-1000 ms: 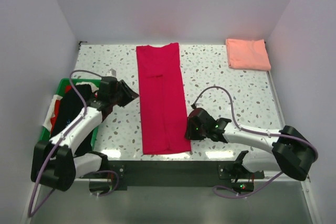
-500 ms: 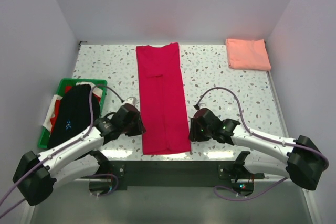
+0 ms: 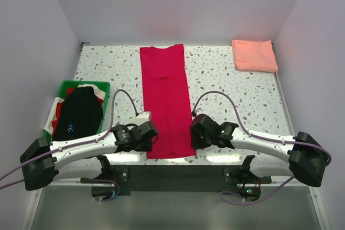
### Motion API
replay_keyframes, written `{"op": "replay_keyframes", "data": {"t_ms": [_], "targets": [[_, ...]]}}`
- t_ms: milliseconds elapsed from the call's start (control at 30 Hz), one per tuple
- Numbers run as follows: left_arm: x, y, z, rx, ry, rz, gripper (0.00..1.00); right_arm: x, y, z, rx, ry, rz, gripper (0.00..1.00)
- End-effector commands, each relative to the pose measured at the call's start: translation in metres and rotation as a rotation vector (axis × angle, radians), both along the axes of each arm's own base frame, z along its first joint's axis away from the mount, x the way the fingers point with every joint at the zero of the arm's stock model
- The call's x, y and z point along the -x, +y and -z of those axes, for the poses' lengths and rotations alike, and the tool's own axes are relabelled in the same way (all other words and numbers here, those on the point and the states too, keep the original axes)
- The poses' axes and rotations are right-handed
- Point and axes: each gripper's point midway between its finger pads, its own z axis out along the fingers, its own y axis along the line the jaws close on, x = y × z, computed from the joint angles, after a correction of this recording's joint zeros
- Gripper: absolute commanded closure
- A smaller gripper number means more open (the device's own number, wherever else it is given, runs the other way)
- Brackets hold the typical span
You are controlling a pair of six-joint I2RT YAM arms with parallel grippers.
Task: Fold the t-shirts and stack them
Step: Fold the tshirt
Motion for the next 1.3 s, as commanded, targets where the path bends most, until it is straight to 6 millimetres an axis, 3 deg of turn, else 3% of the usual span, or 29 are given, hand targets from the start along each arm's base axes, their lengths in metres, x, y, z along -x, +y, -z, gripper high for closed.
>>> {"op": "replay_keyframes", "data": {"t_ms": [0,167,467,567,733,1067,1267], "targets": [[-0.006,-0.005,-0.01,-0.02,-0.037,-0.021,0.62,-0.006,0.009,-0.007,0.017,-0.047,0.0,0.63],[0.003,-0.01,-0.003,-0.019,-0.012,0.012,0.61,0.003,0.02,-0.003,0.036,-0.053,-0.028,0.63],[0.016,-0.013,0.014,-0.041,0.025,0.042,0.61,0.01,0.022,0.009,0.091,-0.052,-0.036,0.63],[0.019,-0.01,0.018,-0.052,0.034,0.039,0.65,0.01,0.02,0.009,0.09,-0.055,-0.03,0.63],[0.024,-0.007,0.025,-0.052,0.056,0.031,0.86,0.011,0.017,0.01,0.094,-0.053,-0.024,0.63],[0.027,-0.005,0.024,-0.034,0.065,0.019,0.9,0.014,0.015,0.014,0.088,-0.042,-0.027,0.64],[0.031,0.0,0.029,-0.038,0.082,0.009,0.9,0.017,0.012,0.017,0.087,-0.036,-0.023,0.73]]}}
